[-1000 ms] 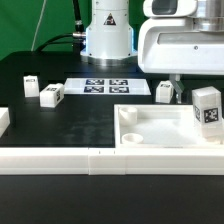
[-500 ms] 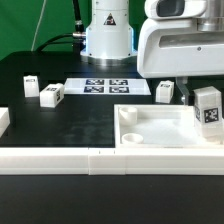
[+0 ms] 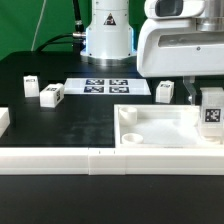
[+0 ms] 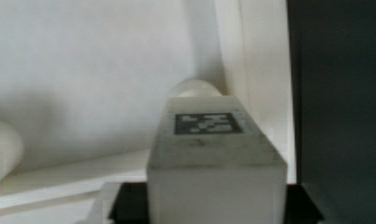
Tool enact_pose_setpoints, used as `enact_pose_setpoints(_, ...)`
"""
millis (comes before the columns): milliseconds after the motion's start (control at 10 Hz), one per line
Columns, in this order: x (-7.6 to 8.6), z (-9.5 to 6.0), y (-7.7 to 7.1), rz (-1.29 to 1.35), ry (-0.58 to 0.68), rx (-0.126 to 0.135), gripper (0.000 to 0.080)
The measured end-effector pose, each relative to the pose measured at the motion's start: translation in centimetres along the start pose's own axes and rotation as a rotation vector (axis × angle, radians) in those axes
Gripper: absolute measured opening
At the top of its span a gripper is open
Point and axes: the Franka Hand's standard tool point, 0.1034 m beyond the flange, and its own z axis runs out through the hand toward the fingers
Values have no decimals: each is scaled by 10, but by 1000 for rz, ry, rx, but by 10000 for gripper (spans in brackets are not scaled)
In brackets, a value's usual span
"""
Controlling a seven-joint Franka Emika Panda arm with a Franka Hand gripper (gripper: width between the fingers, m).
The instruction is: Assemble one leg
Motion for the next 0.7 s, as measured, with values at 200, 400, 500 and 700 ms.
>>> enact_pose_setpoints(200, -1, 1, 0, 252, 2, -4, 290)
enact_pose_setpoints(400, -1, 1, 0, 483, 5, -9, 290)
enact_pose_setpoints(500, -1, 1, 0, 650, 7, -7, 290)
enact_pose_setpoints(700, 0, 1, 1, 933, 18, 4, 290)
